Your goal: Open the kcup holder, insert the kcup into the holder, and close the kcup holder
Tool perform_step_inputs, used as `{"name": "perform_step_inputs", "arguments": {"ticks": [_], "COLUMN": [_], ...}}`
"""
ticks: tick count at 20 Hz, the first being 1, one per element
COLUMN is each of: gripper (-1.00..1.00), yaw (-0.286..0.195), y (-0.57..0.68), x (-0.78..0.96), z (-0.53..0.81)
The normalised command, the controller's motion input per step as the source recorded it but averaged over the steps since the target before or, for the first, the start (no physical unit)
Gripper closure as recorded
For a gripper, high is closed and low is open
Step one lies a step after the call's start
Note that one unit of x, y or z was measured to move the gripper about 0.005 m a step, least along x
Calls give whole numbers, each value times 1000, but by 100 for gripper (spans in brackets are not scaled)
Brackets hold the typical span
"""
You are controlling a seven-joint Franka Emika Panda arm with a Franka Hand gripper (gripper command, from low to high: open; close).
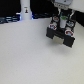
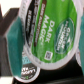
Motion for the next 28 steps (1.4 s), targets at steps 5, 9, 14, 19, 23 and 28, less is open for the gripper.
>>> {"name": "perform_step_inputs", "arguments": {"ticks": [5, 9, 14, 19, 23, 28], "gripper": [100, 100, 100, -100, -100, -100], "yaw": [0, 0, 5, 38, 68, 79], "y": [-6, -22, 83, 140, 33, -238], "x": [-16, -3, 73, 73, 71, 181], "z": [-182, -299, -262, -76, 219, 327]}}
